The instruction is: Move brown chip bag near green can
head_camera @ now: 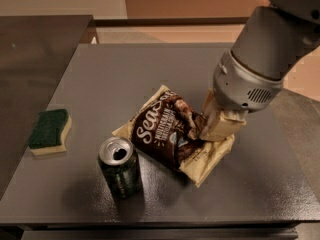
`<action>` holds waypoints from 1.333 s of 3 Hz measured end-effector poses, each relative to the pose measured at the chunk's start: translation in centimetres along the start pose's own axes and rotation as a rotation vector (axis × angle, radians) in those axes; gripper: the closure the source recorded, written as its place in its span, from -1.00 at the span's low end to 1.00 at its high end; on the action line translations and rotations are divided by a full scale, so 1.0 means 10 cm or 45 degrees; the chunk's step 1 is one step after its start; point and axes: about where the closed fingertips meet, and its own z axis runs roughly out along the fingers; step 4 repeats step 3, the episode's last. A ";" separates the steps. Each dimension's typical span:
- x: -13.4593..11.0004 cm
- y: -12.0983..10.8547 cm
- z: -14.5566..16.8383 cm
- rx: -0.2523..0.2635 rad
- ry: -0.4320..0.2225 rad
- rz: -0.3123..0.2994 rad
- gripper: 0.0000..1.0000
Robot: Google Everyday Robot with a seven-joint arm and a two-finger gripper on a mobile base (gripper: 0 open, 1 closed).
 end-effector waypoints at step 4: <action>-0.05 0.06 -0.03 0.017 -0.002 -0.027 -1.00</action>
Offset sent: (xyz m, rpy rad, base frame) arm -0.0063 0.0010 0.0005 -0.0019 0.0034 0.0156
